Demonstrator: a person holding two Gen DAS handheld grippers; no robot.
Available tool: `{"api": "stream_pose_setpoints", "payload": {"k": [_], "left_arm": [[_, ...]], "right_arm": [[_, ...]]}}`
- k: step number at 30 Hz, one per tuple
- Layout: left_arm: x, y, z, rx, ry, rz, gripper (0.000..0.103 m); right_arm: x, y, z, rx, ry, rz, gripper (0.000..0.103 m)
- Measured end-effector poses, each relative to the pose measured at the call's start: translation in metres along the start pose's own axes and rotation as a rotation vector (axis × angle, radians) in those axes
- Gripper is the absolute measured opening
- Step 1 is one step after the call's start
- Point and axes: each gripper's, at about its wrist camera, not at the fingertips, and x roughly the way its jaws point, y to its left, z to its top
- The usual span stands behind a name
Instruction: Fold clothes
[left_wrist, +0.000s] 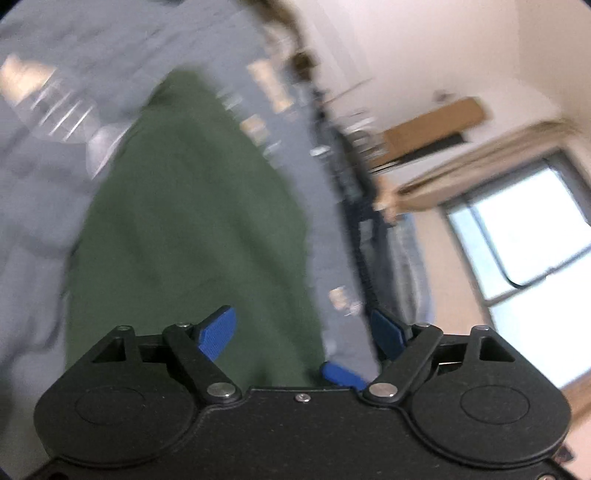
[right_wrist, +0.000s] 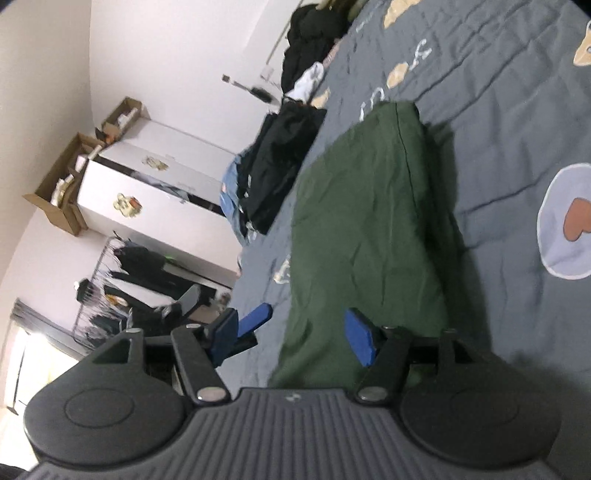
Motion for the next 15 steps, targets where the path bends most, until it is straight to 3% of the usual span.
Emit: {"api": "stream_pose_setpoints", "payload": {"k": [2,9,13,15], "left_arm": [[0.008,0.013,-0.006,-0.051,0.058,0.058,0.078],[-0.009,-0.005,-0.023,0.023,0.101,0.063,0.079],[-0.029,-0.017,-0.006,0.062,0.014,-0.010,0.083],[-0.032,-0.008,0.001,0.016,-0.036,-0.036,0.086]], "right_arm": [[-0.002,0.000,0.002,-0.001,-0.013,-0.004,0.064],[-0.008,0.001,0.008,-0.004,-0.059,-0.019,0.064],[-0.012,0.001,0.011,-0.006,-0.085,-0.028,0.065],[-0.013,0.002,0.014,-0.010,-0.096,-0.028,0.065]]}}
